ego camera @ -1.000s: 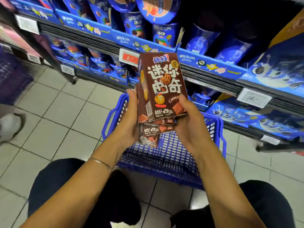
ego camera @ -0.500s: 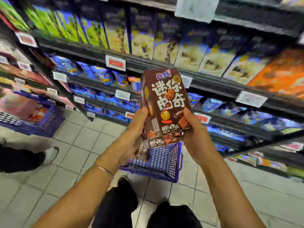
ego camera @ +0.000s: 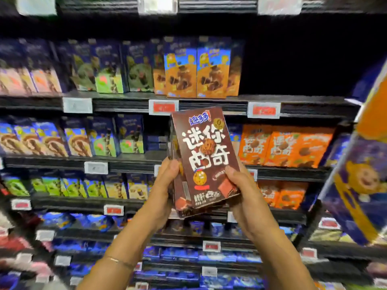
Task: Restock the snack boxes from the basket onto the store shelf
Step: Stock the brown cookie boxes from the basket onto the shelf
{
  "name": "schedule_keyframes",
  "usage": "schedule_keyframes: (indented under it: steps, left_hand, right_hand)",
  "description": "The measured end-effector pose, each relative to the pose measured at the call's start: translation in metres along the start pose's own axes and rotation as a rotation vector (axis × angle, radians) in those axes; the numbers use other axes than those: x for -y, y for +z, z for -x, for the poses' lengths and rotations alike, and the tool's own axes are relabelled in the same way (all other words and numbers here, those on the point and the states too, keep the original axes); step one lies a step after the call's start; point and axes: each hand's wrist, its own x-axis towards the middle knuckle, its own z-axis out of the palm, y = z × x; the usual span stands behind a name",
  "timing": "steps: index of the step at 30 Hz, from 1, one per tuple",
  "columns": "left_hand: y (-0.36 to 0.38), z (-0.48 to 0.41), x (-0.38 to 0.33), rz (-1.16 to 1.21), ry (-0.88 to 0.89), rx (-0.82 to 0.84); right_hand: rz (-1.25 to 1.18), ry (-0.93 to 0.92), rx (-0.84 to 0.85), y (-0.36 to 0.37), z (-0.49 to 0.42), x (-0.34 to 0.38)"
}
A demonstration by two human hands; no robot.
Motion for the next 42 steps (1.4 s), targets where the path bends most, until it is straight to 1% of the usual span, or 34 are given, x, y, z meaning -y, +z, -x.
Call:
schedule_keyframes:
  steps: [7,10,12,16,20,23,26,28,31,34,36,38,42]
  left_hand:
    - [0.038,-0.036,-0.046,-0.007,0.165,0.122]
    - [0.045,-0.048,-0.055,-0.004,0.187,0.168]
    - [0.047,-0.056,-0.056,0.012,0.169,0.197]
    - [0.051,-0.069,-0.054,0.051,0.120,0.211]
    - [0.056,-0.076,-0.053,0.079,0.084,0.193]
    - [0.063,-0.082,-0.055,0.046,0.111,0.161]
    - [0.069,-0.084,-0.060,0.001,0.147,0.145]
    - [0.072,-0.086,-0.065,-0.006,0.142,0.119]
    - [0.078,-0.089,-0.074,0.044,0.159,0.084]
    - [0.088,-0.091,-0.075,0.125,0.137,0.087]
    - [0.096,-0.092,-0.070,0.193,0.132,0.117]
    - [0.104,-0.093,-0.066,0.216,0.158,0.111]
    - [0.116,-0.098,-0.067,0.226,0.180,0.050]
  right_hand:
    - [0.183,-0.167,-0.063,-0.013,-0.021,0.063]
    - [0.219,-0.193,-0.080,-0.017,-0.027,0.078]
    - [0.222,-0.186,-0.093,-0.019,-0.030,0.082]
    - [0.098,-0.124,-0.065,-0.030,-0.035,0.090]
    - [0.052,-0.098,-0.080,-0.049,-0.047,0.097]
    - [-0.018,-0.138,-0.076,-0.071,-0.066,0.107]
    - [-0.103,-0.124,-0.134,-0.100,-0.092,0.116]
    - [-0.106,-0.129,-0.155,-0.118,-0.112,0.122]
    - [-0.029,-0.157,-0.206,-0.137,-0.144,0.129]
    - [0.131,-0.188,-0.312,-0.140,-0.173,0.125]
    - [0.195,-0.210,-0.305,-0.141,-0.187,0.119]
    - [0.256,-0.236,-0.296,-0.146,-0.201,0.118]
    - [0.408,-0.287,-0.399,-0.167,-0.236,0.132]
